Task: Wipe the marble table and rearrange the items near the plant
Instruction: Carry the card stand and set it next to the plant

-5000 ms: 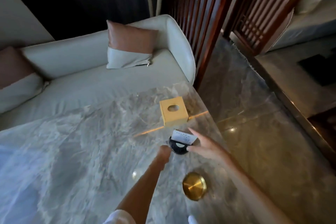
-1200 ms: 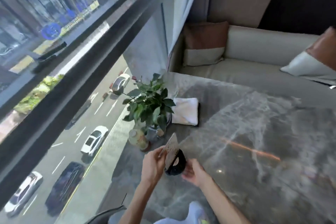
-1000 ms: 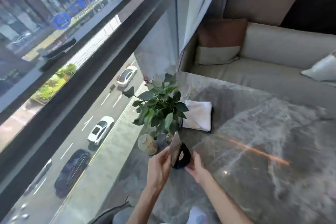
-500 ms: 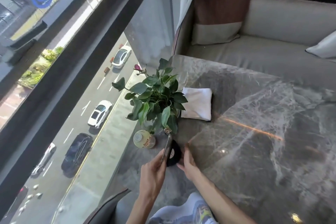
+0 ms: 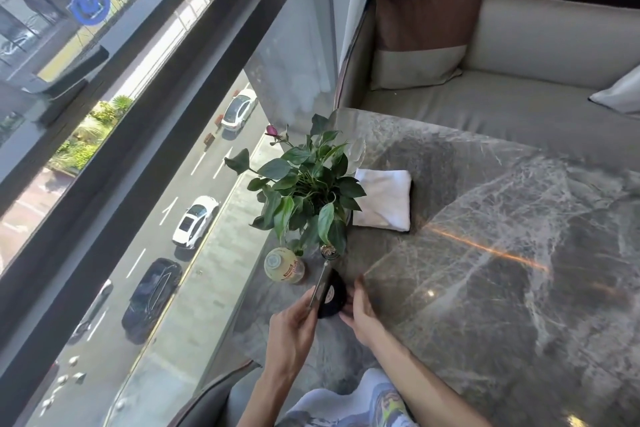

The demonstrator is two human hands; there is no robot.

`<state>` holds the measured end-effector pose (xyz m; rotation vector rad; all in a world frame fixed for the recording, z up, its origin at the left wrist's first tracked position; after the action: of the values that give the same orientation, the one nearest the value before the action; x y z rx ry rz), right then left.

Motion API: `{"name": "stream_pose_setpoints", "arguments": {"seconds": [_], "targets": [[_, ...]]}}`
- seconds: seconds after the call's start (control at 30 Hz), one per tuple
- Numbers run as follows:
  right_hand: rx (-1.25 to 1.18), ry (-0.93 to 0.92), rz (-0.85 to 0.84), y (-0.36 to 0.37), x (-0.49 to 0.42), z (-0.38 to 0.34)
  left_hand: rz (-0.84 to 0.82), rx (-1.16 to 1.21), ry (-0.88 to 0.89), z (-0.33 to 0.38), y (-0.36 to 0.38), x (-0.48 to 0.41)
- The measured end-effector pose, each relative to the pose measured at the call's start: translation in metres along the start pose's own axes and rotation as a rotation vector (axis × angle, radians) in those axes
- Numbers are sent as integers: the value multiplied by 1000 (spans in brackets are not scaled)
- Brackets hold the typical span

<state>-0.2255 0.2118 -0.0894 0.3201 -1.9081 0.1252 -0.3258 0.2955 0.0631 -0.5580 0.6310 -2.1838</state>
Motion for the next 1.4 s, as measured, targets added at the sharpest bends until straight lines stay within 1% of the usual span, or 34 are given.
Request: {"name": "stream_pose_setpoints", "arguments": {"seconds": [0.1,0.27,0.47,0.57,0.67,0.73,0.8,0.9,0.97,1.03,1.07,1.13,1.17,1.23,1.33,1.4], "targets": [[9,13,14,1,-1,-1,-4,-11,19,1,0,0],[26,1,-3,-2,-5,1,-10,40,-9,2,-1,1],[65,11,13,-2,-5,1,20,60,-22,-3,-2,4],[94,4,-28,-6,4,-2,14,15,3,-4,0,7],[192,-21,-71,-19,20,-12,-16,-84,30,-7,-3,6],[266,-86,-82,-35,34,-24,-35,-200,76,-6,-5,8],[332,-196,-58,-58,51,-42,6,-301,170,6,-7,15],[496,-513,-13,-108,87,-75,183,-434,401,51,-5,30],[653,-721,83,-151,115,-88,201,-456,560,84,14,38],[828,-911,225,-199,140,-92,84,-489,648,106,51,44],[909,-979,306,-224,150,-90,-15,-553,640,113,74,49],[1034,-999,452,-280,164,-78,-234,-738,556,122,127,69],[1072,-975,511,-309,171,-69,-328,-800,526,124,153,80],[1117,-912,621,-370,179,-47,-464,-859,518,133,202,109],[1115,-729,698,-465,196,-10,-594,-895,521,152,265,158],[1067,-610,728,-528,205,16,-641,-890,533,164,303,193]]}}
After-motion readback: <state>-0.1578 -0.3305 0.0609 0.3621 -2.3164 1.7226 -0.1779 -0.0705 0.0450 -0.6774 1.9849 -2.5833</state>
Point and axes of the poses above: each hand's wrist, its own x-axis away from the middle knuckle, its own y-axis out of the palm, z = x × y, the point moved 2 cm from there along -x, towards the middle knuckle, and after that the axes turned 9 degrees about z, right-handed, at the moved point
